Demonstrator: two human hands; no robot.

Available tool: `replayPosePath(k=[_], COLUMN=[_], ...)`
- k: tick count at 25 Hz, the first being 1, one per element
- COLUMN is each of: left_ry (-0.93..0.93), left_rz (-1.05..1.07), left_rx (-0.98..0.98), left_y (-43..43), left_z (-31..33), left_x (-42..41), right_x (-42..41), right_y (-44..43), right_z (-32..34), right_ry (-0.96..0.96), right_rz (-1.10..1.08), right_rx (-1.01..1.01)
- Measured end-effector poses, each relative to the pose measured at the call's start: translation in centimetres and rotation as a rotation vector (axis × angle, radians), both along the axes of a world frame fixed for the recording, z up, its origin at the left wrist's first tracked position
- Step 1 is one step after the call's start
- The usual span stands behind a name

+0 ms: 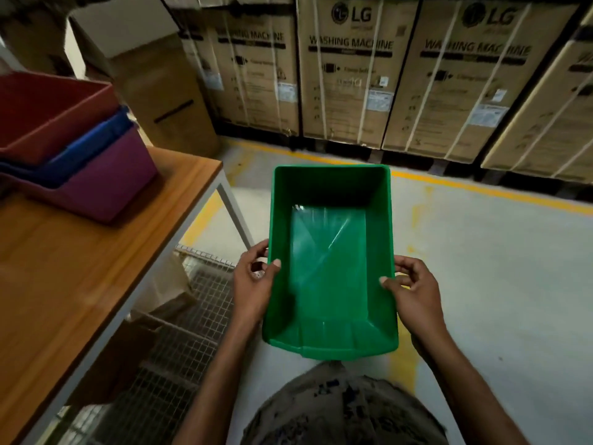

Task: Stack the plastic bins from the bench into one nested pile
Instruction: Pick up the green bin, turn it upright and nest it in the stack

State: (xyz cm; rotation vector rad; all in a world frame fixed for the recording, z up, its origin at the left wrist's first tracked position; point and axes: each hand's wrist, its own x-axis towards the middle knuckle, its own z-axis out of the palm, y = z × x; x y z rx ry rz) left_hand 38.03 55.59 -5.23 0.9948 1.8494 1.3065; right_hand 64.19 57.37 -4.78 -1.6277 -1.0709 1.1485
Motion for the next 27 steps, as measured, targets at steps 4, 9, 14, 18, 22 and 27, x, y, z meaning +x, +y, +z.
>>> replayPosePath(k=[4,9,14,18,22,27], left_ry=[-0.007,-0.008,0.021,0.138,0.208,0.277], left_rz=[0.114,0.306,0.515,0.696,0.875,0.995], left_rx=[0.138,0.239,0.290,0.297,0.378,0.434], left_y=[3.4,6.1,9.5,10.7,11.0,10.2], left_z=[3.7,7.2,10.8,12.9,14.8,17.5], left_x=[-0.7,-2.4,-2.3,-1.7,-1.3,-3.1], right_x=[-1.5,-3.6,-6.5,-10.1,-14.5,-20.4], right_y=[6.5,16.5,27.3,32.8,35.0,35.0], right_z=[3.2,7.1,8.6,10.5,13.5,16.3], right_ry=[0.054,0.181,0.281,0.348,0.434,0.519], right_rz=[0.082,0.376,0.657,0.868,1.017,1.143], right_rx=[0.073,0.163,0.187,0.219,0.290,0.345])
